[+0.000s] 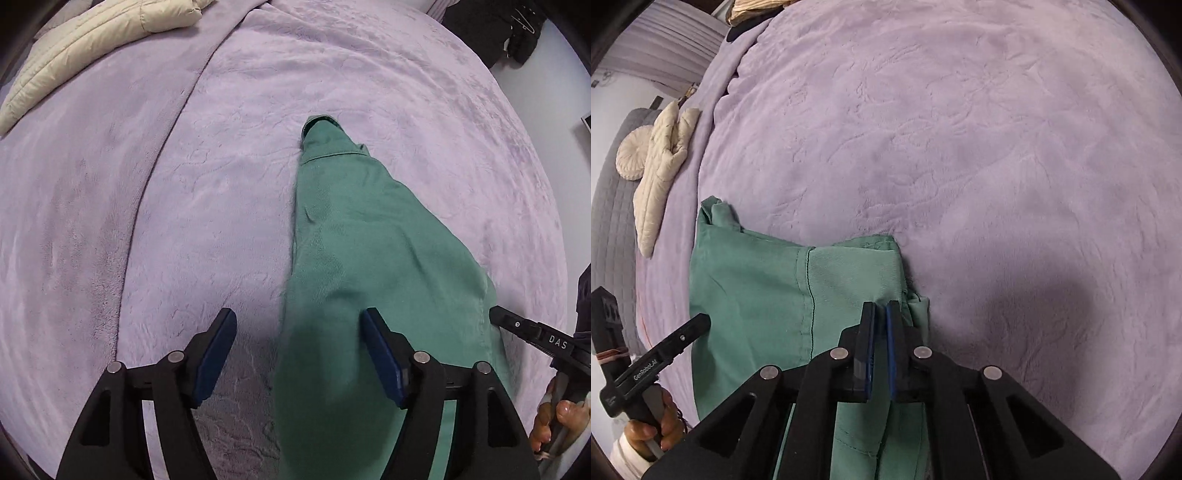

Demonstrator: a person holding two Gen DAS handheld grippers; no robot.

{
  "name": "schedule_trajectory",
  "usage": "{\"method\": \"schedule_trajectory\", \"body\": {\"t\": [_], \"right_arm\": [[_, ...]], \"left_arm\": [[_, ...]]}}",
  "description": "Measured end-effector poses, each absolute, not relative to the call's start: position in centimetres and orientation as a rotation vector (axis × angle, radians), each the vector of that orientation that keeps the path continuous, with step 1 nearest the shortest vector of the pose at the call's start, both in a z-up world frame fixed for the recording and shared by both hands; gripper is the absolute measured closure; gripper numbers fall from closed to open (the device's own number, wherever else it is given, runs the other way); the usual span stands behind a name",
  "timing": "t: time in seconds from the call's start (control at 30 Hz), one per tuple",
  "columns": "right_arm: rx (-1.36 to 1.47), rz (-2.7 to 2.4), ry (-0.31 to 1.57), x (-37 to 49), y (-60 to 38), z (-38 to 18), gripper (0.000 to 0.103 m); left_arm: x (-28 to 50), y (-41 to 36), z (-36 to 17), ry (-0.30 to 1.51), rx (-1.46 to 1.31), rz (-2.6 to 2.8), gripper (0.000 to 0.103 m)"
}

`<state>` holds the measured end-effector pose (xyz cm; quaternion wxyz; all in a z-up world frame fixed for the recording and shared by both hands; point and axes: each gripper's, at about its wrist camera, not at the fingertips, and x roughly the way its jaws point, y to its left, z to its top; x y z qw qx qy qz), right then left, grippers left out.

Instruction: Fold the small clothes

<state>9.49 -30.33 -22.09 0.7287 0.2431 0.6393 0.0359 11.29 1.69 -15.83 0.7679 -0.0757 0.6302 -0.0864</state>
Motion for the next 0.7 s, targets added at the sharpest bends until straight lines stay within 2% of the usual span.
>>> {"method": "schedule_trajectory", "body": {"t": [0.2,0.47,0.7], "right_arm": [[0.549,0.11,1.395,8.5,-31.0,-19.6,0.096],[0.503,0.23,1.381,2.2,-28.0,-13.1,0.095],[0.496,0.296,1.441,-4.1,-25.4,-12.1,0.095]], "left_arm": [[9.9,1.9,-13.4,1.354,-0.094,-0.191,0.03],[1.5,2.3,-9.5,1.362,-0.012,-0.316,0.03],[-4.6,3.1,-11.2,1.476,-0.026,-0.355,0.03]]}}
